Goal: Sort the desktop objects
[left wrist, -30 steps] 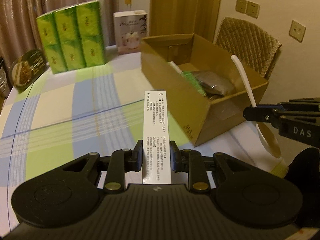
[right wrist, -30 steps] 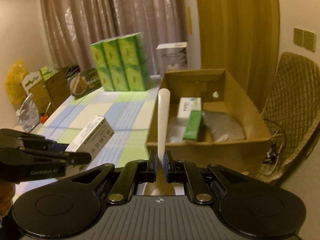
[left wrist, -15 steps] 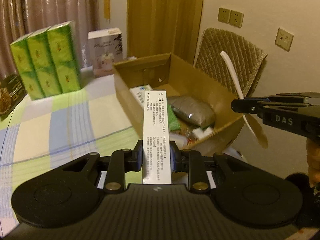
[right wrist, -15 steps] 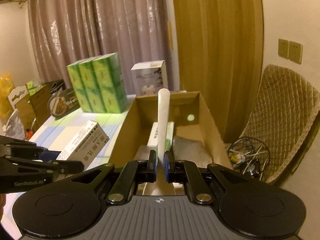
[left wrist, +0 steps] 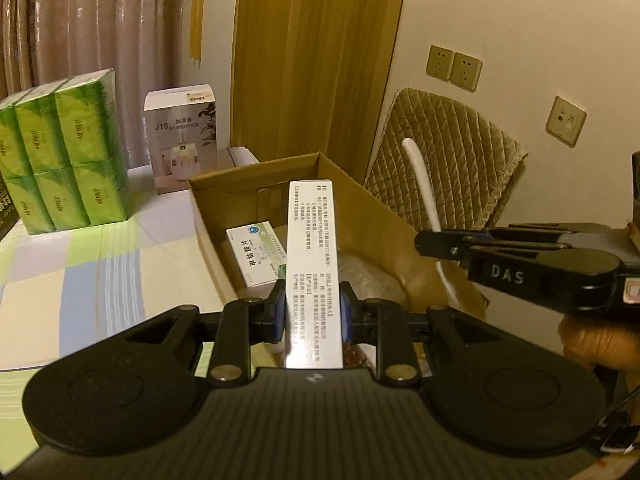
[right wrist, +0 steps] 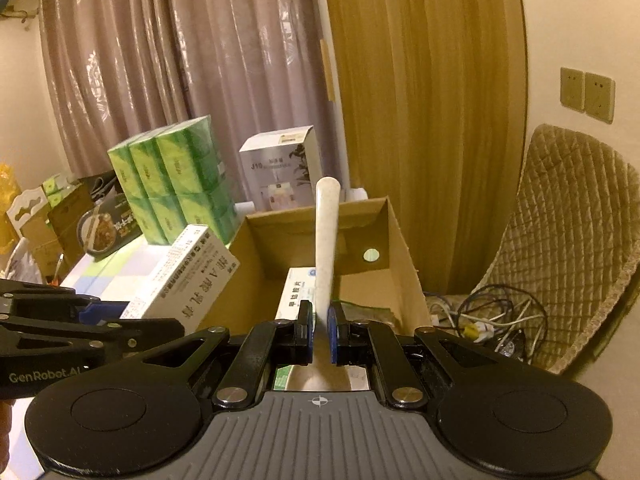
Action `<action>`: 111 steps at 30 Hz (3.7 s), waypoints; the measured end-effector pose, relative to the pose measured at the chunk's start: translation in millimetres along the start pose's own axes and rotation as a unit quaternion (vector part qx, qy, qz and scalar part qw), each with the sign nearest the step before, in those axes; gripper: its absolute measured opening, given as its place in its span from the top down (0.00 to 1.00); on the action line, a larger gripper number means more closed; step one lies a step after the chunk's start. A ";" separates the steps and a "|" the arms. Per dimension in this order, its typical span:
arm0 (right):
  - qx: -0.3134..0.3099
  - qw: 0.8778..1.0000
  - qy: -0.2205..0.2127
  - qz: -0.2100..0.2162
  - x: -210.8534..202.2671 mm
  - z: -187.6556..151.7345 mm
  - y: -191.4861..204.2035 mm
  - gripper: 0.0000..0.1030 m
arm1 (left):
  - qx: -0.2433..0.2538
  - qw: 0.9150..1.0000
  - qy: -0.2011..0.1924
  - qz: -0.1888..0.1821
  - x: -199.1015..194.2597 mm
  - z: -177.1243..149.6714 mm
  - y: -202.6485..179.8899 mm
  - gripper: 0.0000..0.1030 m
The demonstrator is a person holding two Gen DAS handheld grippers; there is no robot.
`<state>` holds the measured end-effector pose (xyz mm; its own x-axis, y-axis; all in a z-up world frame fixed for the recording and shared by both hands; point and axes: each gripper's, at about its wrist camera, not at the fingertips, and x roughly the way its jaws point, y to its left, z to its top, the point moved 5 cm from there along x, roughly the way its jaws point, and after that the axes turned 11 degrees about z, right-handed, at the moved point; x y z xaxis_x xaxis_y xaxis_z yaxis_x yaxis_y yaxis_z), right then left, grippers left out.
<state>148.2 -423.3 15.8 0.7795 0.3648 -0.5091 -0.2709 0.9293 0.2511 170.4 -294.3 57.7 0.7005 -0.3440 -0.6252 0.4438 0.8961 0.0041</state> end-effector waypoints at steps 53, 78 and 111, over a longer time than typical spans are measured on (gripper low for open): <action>0.017 1.000 0.013 -0.001 33.6 3.6 -31.3 0.96 | -0.017 0.999 0.035 0.007 69.2 5.4 -1.5 0.79; 0.018 1.000 0.002 0.023 41.4 7.5 -19.7 0.90 | -0.031 0.999 0.025 0.026 54.9 -7.5 16.7 0.69; 0.081 0.997 0.002 0.008 -54.4 -76.2 15.8 0.06 | -0.041 0.997 0.009 0.060 -30.5 -60.4 35.0 0.02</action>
<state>58.4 -424.2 -15.3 0.7731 0.3803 -0.5076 -0.1887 0.9020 0.3884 130.8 -235.5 29.7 0.7352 -0.2291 -0.6379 0.3098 0.9507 0.0156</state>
